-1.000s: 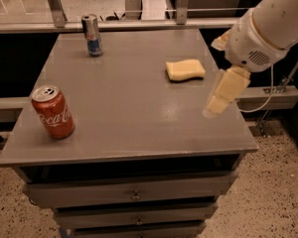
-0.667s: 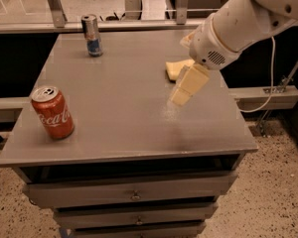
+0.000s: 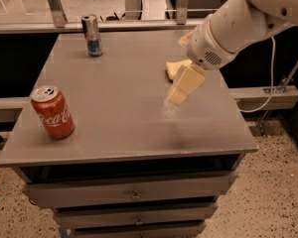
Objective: Knock redbull can over
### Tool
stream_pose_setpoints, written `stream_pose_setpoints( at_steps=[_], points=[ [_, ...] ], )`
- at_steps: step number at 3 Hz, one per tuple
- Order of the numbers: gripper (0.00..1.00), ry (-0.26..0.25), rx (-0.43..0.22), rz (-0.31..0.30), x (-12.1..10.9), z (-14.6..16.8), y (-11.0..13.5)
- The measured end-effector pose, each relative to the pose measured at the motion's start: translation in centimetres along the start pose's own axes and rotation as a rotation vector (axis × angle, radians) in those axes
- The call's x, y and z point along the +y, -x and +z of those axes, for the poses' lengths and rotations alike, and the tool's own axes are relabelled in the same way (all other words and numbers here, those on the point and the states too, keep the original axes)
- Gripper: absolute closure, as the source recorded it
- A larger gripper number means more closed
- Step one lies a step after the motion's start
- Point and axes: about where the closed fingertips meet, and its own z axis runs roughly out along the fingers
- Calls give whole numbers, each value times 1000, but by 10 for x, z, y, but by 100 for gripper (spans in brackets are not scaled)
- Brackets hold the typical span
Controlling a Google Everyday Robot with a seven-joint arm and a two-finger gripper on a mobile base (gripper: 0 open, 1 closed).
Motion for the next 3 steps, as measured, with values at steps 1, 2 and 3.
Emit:
stream_pose_setpoints(
  at_steps=[1,2,3],
  points=[
    [0,-19,-61,-2,-21,32,17],
    [0,-47,-144,-7,-54,69,40],
    [0,-68,-227,4,-89,111,66]
  ],
)
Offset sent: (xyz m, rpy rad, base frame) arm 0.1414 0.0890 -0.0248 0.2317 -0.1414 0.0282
